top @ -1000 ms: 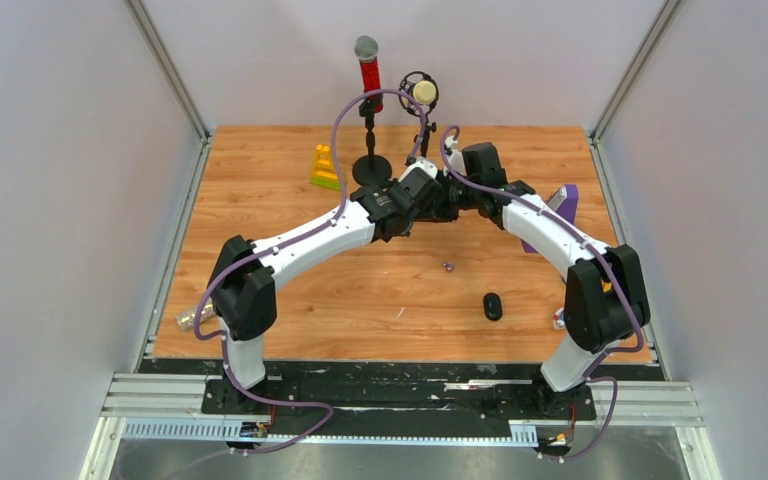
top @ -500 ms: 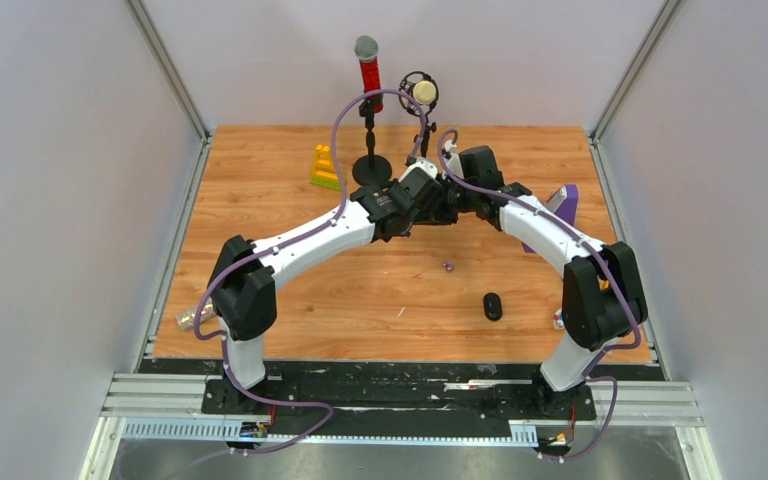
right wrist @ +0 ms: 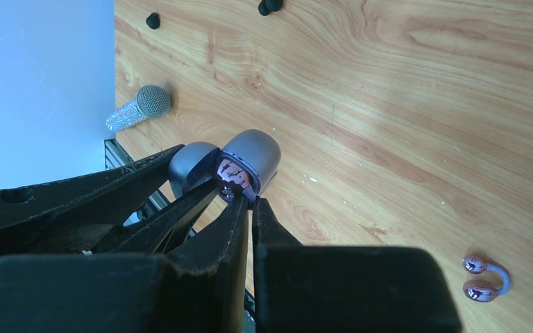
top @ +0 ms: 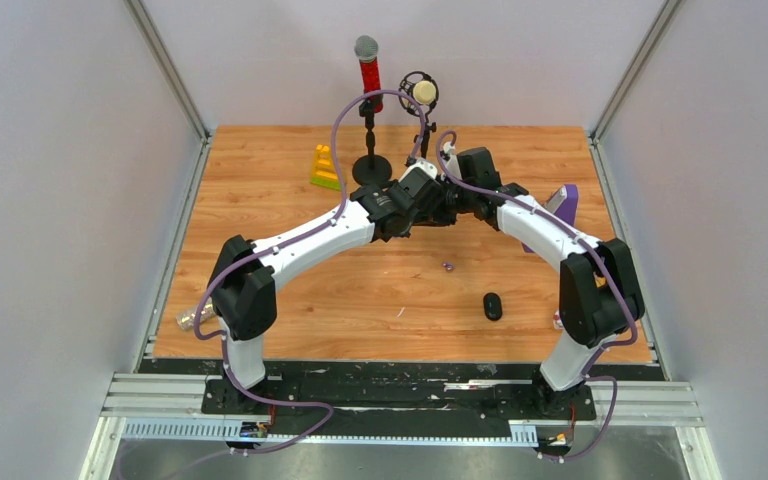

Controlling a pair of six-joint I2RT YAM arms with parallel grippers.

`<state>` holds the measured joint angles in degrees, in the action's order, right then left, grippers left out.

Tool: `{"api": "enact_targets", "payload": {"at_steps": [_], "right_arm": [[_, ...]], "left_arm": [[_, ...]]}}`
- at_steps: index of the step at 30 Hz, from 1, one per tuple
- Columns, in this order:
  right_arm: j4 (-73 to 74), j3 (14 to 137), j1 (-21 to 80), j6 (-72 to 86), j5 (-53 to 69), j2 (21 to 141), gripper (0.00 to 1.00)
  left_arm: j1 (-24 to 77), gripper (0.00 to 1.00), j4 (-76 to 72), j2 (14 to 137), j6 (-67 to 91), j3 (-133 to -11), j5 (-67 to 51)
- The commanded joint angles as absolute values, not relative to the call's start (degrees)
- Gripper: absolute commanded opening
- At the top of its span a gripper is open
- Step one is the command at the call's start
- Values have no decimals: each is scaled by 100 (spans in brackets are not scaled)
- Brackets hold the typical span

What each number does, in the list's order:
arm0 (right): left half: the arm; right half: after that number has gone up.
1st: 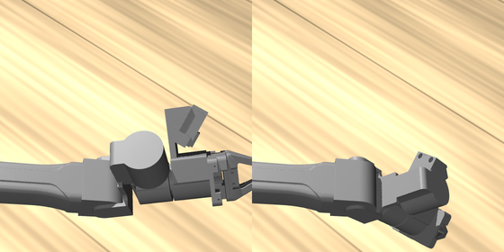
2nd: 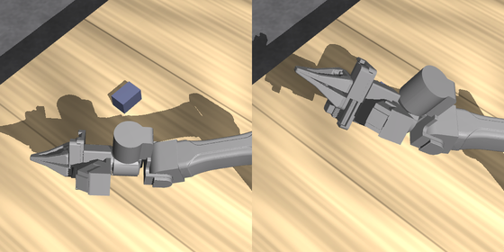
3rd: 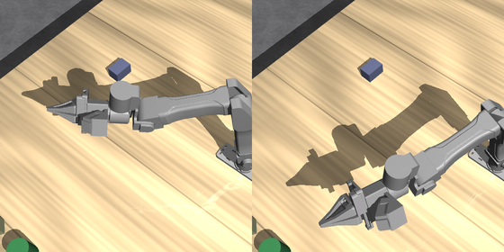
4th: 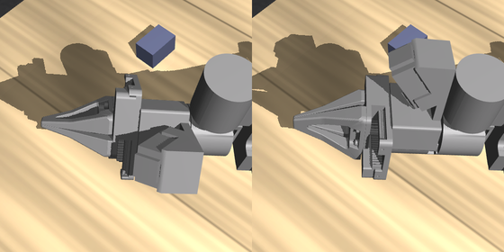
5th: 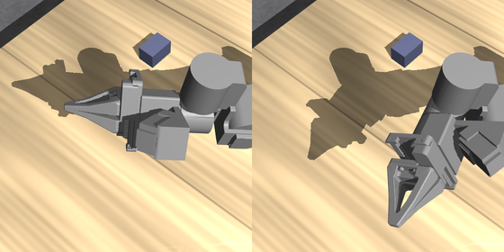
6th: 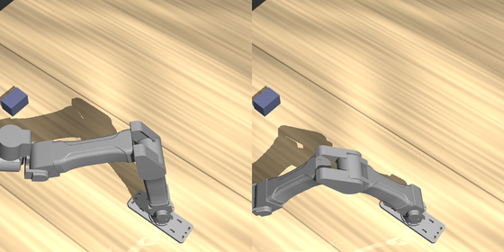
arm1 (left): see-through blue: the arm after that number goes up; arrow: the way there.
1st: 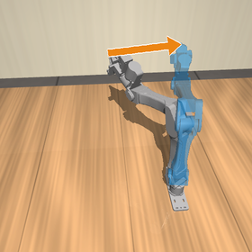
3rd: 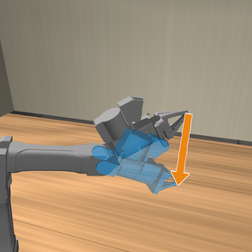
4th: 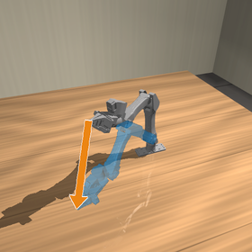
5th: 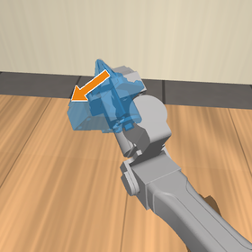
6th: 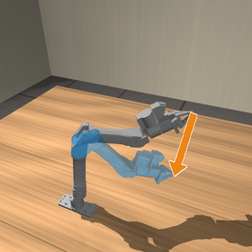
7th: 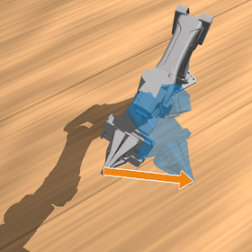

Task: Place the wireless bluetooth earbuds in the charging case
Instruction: Place the earbud in the charging case.

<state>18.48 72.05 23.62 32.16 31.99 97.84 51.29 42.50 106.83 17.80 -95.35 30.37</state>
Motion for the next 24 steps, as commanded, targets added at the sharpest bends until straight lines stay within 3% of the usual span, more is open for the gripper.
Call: {"api": "enact_targets", "payload": {"at_steps": [1, 24], "right_arm": [[1681, 7338, 2399, 3304, 3080, 9864, 2], [1682, 7444, 2469, 3379, 3313, 9795, 6]], "left_arm": [[5133, 0, 4131, 10389, 1945, -9694, 3054], [5133, 0, 4109, 10469, 1954, -9677, 3193]]}}
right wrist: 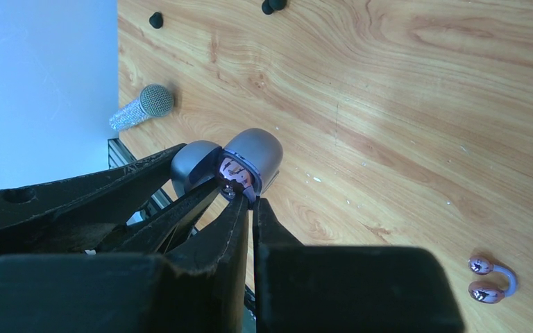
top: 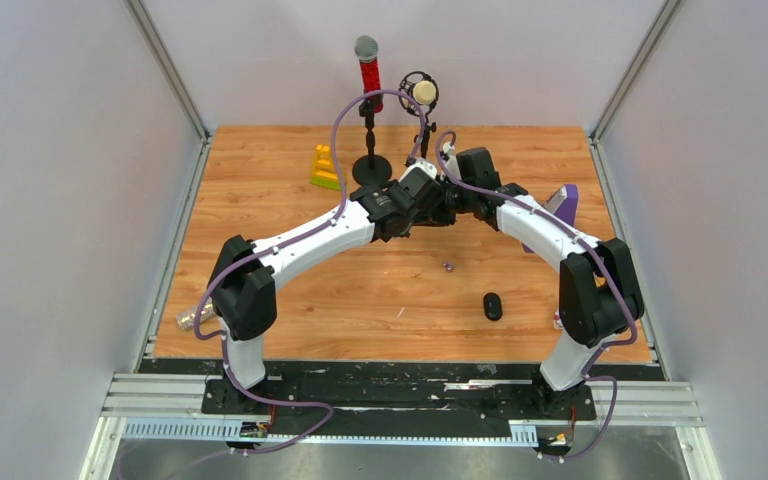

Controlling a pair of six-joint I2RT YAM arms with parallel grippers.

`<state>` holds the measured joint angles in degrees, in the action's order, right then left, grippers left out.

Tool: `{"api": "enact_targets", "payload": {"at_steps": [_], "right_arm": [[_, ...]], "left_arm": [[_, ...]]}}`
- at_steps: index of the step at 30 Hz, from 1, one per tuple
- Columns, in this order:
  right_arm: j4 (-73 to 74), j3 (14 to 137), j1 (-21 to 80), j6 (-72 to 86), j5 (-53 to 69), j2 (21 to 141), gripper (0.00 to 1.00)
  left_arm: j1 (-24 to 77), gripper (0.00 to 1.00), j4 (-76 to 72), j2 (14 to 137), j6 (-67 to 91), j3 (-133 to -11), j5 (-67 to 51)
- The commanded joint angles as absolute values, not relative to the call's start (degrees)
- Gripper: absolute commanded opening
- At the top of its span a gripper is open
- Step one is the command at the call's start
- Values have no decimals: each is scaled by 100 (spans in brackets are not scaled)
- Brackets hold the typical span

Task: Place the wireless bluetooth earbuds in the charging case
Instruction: Place the earbud in the charging case.

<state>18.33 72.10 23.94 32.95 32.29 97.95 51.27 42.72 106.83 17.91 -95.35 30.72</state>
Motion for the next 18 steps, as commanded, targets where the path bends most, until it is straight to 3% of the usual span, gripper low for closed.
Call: {"api": "enact_targets", "payload": {"at_steps": [1, 18], "right_arm": [[1679, 7444, 2470, 3381, 3316, 9792, 7], [1678, 7479, 2511, 3375, 3387, 9774, 15]], "left_arm": [[5133, 0, 4108, 10470, 1957, -9679, 3200], [5130, 0, 4093, 10480, 1942, -9668, 3177]]}}
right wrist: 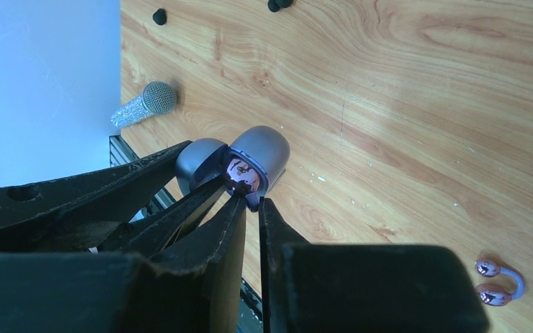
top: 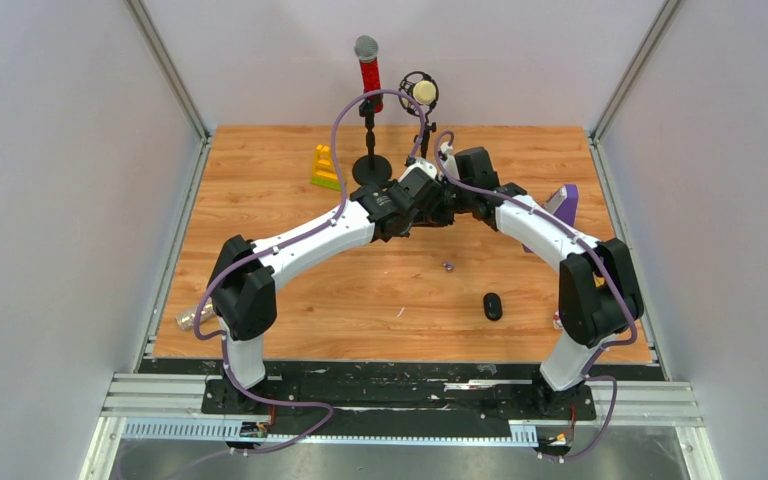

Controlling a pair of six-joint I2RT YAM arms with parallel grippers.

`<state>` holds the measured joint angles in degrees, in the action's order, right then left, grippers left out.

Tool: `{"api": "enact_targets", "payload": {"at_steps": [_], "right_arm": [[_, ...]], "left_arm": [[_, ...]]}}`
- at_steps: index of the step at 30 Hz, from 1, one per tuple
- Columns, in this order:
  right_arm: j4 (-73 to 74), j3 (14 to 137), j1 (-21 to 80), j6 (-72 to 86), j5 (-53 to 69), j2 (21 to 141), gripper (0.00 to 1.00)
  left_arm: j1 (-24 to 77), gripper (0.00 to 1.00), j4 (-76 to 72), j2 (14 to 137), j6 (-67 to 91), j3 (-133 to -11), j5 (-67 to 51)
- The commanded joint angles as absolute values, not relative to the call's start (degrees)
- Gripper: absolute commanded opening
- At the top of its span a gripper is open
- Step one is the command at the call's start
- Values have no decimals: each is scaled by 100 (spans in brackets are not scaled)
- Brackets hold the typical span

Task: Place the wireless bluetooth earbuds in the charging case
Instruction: Place the earbud in the charging case.

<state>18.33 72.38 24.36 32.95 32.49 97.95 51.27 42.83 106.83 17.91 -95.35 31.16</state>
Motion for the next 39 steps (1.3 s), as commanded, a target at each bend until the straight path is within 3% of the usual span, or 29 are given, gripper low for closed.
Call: {"api": "enact_targets", "payload": {"at_steps": [1, 21, 39], "right_arm": [[1676, 7487, 2511, 3375, 3396, 9767, 16], [1666, 7452, 2505, 3219, 3440, 9501, 23], [1574, 7366, 2460, 2913, 3590, 9306, 22]], "left_arm": [[5132, 0, 4095, 10473, 1942, -9668, 3180], [5132, 0, 4009, 10409, 1895, -9544, 3192], [5132, 0, 3943, 10331, 1819, -9468, 3201]]}}
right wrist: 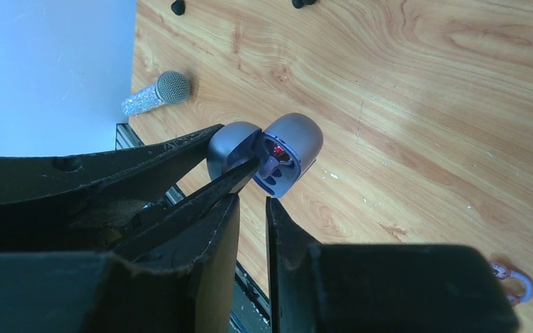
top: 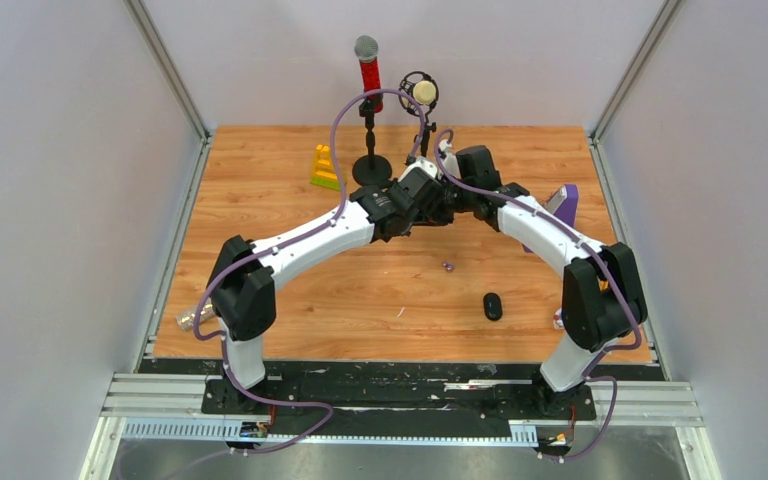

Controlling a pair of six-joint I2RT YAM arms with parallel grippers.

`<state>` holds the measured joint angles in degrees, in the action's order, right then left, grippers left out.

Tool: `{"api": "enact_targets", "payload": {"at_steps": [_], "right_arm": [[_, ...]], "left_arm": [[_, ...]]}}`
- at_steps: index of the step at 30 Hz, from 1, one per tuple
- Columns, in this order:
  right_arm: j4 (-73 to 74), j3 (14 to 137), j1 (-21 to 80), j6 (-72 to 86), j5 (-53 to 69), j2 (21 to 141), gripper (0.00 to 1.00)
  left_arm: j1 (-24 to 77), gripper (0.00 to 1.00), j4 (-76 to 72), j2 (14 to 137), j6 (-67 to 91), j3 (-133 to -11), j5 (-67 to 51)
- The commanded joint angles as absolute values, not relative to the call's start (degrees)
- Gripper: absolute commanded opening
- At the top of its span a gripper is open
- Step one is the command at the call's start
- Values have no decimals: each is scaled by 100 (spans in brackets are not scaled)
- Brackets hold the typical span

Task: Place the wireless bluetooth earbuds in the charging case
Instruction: Place the earbud in the charging case.

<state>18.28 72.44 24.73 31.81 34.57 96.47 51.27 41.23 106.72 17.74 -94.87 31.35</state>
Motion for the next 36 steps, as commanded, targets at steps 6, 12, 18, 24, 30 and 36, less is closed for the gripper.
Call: {"api": "enact_targets", "payload": {"at_steps": [6, 12, 18, 24, 30, 36], "right_arm": [[1901, 7260, 1963, 1992, 3909, 8945, 34], [2159, 6699, 1649, 633, 3518, 8191, 58], [2191, 6137, 1634, -349, 3370, 7739, 61], [2443, 5963, 1657, -782, 3673, 8030, 61], [2643, 6007, 1858, -1390, 2932, 8606, 61], [3015, 6372, 1864, -1479, 2268, 9385, 55]], "left_arm": [[5121, 0, 3794, 10156, 1694, -9269, 3256], [5050, 0, 3650, 9929, 1449, -9101, 3006], [4953, 0, 3321, 9527, 783, -8656, 2805], [4629, 0, 3343, 8882, 62, -8252, 2095], [4497, 0, 3409, 8692, -562, -7655, 2363], [4452, 0, 3222, 8810, -329, -7111, 2442]]}}
